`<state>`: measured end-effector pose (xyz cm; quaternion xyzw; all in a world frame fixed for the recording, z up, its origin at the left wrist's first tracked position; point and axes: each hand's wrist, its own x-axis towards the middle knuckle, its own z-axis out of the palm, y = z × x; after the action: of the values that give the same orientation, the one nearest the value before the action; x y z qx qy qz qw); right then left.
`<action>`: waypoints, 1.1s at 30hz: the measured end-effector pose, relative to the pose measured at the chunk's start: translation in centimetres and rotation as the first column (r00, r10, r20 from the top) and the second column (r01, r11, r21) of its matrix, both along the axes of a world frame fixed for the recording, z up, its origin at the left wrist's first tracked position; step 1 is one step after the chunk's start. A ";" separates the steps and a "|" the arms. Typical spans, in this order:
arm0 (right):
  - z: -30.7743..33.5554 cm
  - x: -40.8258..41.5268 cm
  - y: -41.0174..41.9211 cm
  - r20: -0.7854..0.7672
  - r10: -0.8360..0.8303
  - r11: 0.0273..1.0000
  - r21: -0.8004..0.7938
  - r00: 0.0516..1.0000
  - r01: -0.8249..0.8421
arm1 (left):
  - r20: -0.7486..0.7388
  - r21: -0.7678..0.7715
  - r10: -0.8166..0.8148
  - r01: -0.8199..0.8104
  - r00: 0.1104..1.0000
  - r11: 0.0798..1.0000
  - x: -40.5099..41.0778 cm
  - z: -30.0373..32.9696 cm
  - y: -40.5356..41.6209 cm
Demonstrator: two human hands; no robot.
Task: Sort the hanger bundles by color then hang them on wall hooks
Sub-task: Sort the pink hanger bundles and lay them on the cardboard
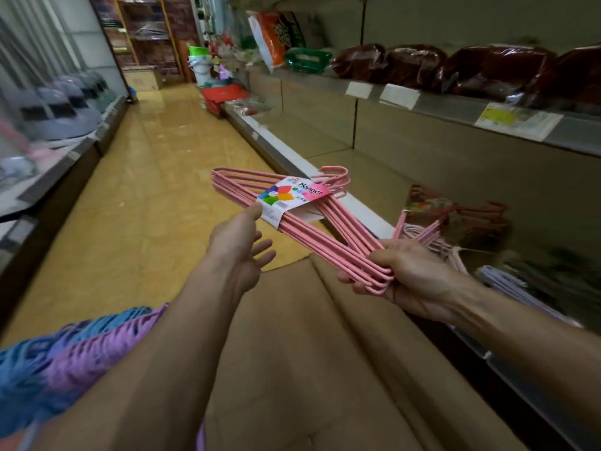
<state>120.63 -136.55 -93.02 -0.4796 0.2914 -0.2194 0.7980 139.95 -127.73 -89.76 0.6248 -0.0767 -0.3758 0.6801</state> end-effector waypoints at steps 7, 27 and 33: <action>1.4 1.3 4.4 0.028 0.227 0.974 -0.026 0.973 -0.226 | -0.222 -0.251 0.077 -0.134 0.972 0.959 2.8 1.7 2.9; 6.9 4.9 6.5 -0.019 0.490 0.872 0.017 0.872 -0.489 | -0.277 -0.560 0.143 -0.280 0.950 0.780 6.7 3.2 5.5; 5.6 7.5 6.6 0.274 0.401 0.847 0.252 0.874 -0.468 | -0.212 -0.503 -0.009 -0.102 0.977 0.858 3.3 3.5 6.3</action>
<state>128.11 -129.90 -87.40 -0.3756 0.1192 -0.0331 0.9185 143.29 -121.39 -86.27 0.3813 -0.0872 -0.3882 0.8344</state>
